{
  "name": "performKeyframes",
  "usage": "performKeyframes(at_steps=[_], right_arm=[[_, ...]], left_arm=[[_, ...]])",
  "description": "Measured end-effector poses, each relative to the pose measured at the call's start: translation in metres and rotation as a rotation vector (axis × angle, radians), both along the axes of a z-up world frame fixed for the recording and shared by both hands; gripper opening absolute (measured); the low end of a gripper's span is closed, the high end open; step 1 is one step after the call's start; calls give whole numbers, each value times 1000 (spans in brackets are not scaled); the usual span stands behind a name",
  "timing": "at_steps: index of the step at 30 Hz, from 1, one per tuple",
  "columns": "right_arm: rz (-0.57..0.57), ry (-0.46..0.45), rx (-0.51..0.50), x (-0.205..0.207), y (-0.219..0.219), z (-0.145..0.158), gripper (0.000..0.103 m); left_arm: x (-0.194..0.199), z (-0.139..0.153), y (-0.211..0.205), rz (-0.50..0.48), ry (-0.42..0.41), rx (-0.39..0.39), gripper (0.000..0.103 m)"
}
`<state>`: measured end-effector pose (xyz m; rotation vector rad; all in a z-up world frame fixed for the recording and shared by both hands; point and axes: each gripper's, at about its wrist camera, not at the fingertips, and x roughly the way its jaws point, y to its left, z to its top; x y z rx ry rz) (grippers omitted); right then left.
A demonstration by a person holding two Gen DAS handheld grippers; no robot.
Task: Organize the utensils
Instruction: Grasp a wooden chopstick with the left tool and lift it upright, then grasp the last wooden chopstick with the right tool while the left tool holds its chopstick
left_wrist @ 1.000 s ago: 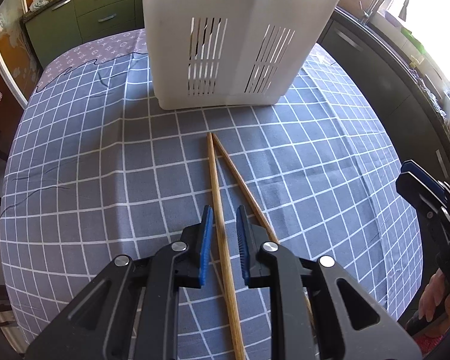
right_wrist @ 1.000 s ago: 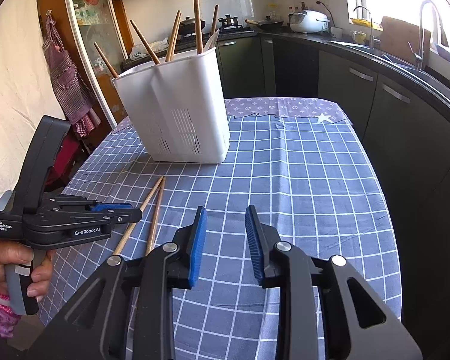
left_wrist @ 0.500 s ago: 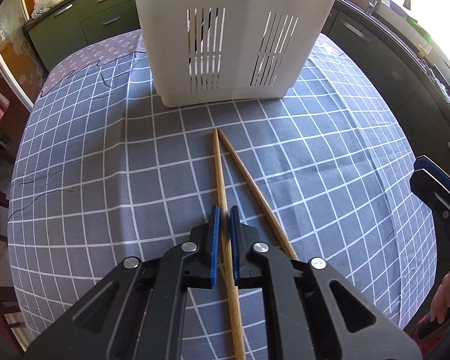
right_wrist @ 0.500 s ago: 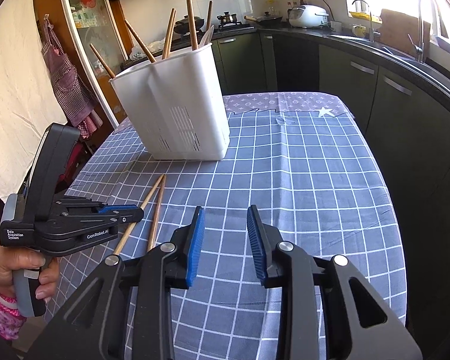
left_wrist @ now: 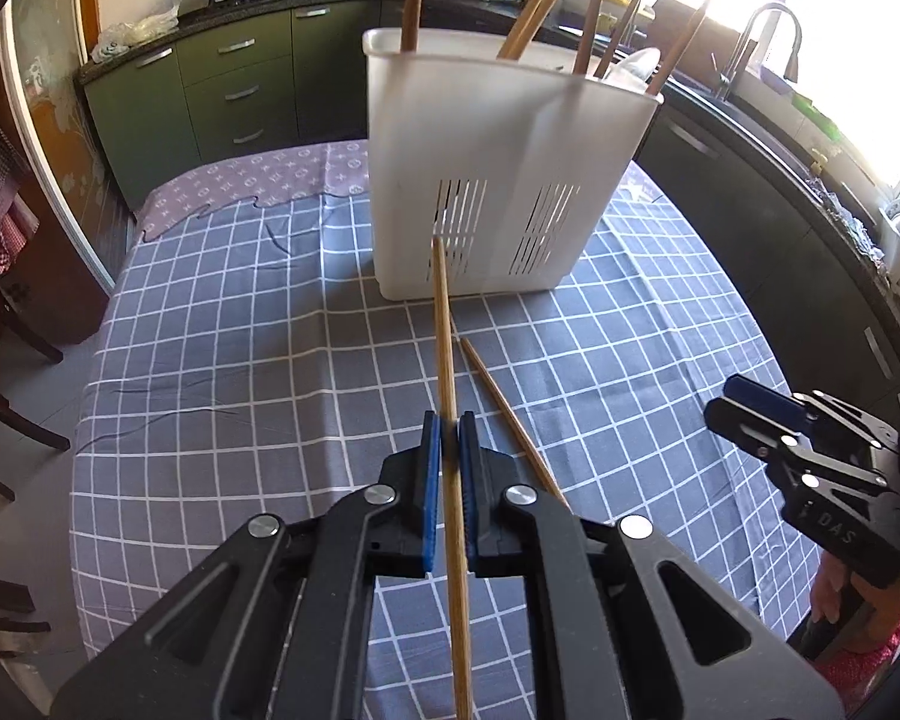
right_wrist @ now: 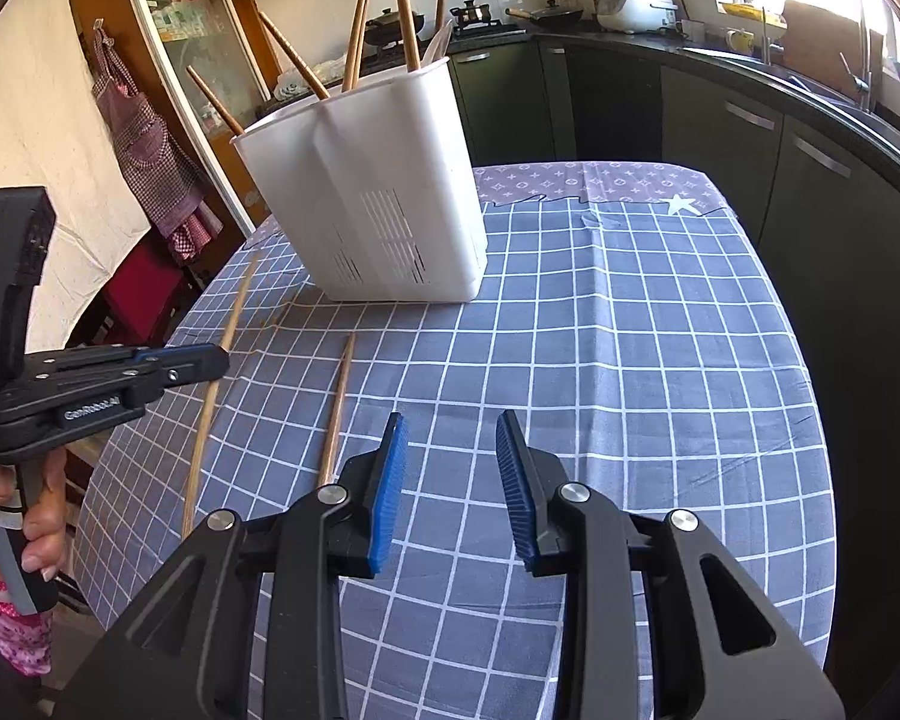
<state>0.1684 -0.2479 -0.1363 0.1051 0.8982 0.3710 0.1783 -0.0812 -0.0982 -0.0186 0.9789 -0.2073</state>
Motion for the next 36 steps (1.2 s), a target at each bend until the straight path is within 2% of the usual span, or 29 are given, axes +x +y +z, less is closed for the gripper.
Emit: performKeyframes(at_steps=[5, 14, 20, 28, 31, 36], right_arm=[[75, 53, -11, 15, 27, -7, 35], [179, 110, -157, 42, 99, -34, 35], [186, 139, -201, 53, 116, -46, 35], [196, 132, -274, 60, 132, -48, 36], [201, 144, -275, 65, 134, -47, 31], [222, 146, -267, 65, 139, -47, 13]], left_arm=[[-21, 20, 8, -1, -88, -14, 6], [-38, 38, 16, 13, -184, -20, 6], [-44, 43, 22, 17, -209, -32, 6], [-49, 47, 21, 8, -235, -43, 6], [-51, 48, 22, 9, -239, -44, 6], [-54, 49, 25, 12, -241, -43, 6]])
